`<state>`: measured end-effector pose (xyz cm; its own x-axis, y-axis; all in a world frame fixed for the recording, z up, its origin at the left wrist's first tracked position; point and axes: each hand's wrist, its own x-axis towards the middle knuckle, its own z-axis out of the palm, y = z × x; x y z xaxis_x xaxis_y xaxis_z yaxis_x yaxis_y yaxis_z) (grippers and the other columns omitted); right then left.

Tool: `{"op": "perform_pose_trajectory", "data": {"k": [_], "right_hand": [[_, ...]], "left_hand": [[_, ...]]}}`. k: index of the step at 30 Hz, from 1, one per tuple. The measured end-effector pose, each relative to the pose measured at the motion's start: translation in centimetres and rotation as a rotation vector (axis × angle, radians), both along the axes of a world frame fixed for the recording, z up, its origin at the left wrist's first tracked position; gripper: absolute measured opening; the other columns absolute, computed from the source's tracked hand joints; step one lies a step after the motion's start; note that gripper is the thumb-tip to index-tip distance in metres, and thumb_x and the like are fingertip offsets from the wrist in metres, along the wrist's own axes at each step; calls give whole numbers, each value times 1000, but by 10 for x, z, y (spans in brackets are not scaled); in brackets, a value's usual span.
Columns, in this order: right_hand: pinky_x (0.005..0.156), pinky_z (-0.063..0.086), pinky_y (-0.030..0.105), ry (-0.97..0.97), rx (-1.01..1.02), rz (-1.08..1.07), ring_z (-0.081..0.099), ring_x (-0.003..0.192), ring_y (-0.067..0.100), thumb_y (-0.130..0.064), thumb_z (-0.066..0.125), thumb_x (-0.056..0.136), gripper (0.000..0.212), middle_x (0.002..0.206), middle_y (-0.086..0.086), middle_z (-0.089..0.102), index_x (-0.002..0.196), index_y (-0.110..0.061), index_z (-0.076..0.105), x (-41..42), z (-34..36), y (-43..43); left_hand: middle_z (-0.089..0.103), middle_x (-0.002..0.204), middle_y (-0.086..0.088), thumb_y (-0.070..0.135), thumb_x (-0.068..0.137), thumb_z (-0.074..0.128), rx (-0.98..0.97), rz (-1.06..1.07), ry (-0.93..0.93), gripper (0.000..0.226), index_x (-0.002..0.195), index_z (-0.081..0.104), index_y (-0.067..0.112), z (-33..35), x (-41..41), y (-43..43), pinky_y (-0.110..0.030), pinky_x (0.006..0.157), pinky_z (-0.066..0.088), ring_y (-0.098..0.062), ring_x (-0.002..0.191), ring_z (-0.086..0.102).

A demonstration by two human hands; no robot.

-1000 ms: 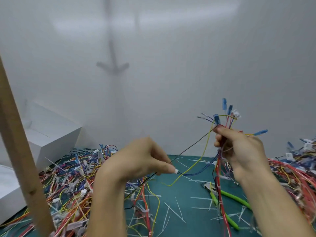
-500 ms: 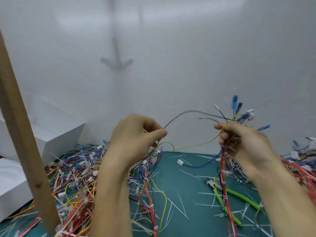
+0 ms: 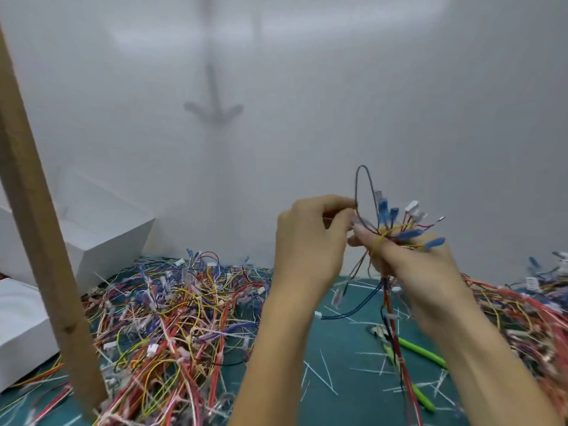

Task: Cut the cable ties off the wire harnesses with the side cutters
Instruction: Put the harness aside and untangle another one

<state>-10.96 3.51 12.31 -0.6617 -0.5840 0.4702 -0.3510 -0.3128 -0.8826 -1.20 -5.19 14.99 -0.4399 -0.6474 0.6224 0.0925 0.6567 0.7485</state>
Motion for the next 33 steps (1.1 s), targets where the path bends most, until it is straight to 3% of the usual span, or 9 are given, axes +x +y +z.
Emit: {"op": "perform_pose_trajectory", "data": {"k": [2, 6, 10, 13, 15, 18, 22, 27, 33], "right_hand": [[53, 28, 24, -25, -2, -22, 32, 55, 14, -26, 75, 83, 26, 56, 1, 37, 65, -9, 70, -10, 2, 3], [56, 34, 30, -20, 33, 133, 34, 59, 15, -26, 70, 86, 19, 63, 2, 38, 76, -15, 58, -23, 8, 16], [72, 45, 33, -117, 138, 184, 48, 72, 15, -13, 69, 88, 15, 82, 6, 47, 94, -9, 56, -29, 12, 24], [74, 41, 32, -159, 69, 144, 44, 72, 14, -19, 66, 69, 32, 82, 2, 44, 94, -12, 47, -26, 20, 30], [74, 39, 28, -47, 75, 18, 42, 75, 12, -20, 60, 70, 34, 85, -1, 43, 100, -15, 44, -23, 24, 36], [67, 40, 21, 197, 69, -243, 40, 78, 11, 2, 53, 88, 31, 95, -1, 38, 103, -17, 34, -27, 27, 41], [80, 36, 37, 400, 24, -389, 37, 96, 18, 12, 38, 87, 36, 100, -2, 35, 101, -20, 31, -29, 26, 40], [81, 29, 20, 603, 44, -521, 38, 101, 21, 18, 33, 86, 43, 105, 2, 38, 108, -18, 40, -33, 19, 35], [88, 39, 30, 730, -3, -601, 50, 103, 32, 22, 37, 88, 63, 109, 6, 59, 135, -12, 59, -44, 17, 41]], "left_hand": [[75, 90, 2, 26, 91, 67, 83, -136, -56, 22, 111, 71, 19, -2, 6, -9, -39, 84, 59, -7, 79, 72], [75, 97, -1, 30, 73, 86, 119, -344, -344, 65, 129, 54, 23, -12, 8, -19, -36, 88, 57, -13, 88, 73], [74, 72, -3, 12, 85, 72, 73, -334, -553, 6, 91, 70, 12, -29, -4, -26, -37, 71, 57, -15, 63, 72], [75, 77, -3, 1, 87, 47, 153, -274, -654, 27, 102, 62, 17, -51, -14, -41, -29, 60, 50, -18, 65, 73], [74, 98, -9, -1, 84, 41, 215, -192, -701, 39, 114, 56, 20, -72, -25, -54, -33, 69, 54, -24, 85, 73], [65, 120, -14, 3, 85, 38, 346, -29, -591, 45, 125, 52, 17, -108, -45, -67, -49, 92, 54, -33, 107, 65], [68, 107, 6, 2, 85, 42, 295, 215, -467, 45, 124, 55, 21, -154, -49, -75, -40, 93, 50, -23, 103, 63], [67, 100, 18, 4, 88, 44, 168, 291, -415, 38, 114, 60, 28, -169, -41, -90, -34, 90, 48, -14, 98, 62], [67, 94, 16, 6, 92, 48, -12, 225, -541, 31, 114, 62, 23, -184, -13, -118, -28, 82, 47, -10, 89, 61]]}}
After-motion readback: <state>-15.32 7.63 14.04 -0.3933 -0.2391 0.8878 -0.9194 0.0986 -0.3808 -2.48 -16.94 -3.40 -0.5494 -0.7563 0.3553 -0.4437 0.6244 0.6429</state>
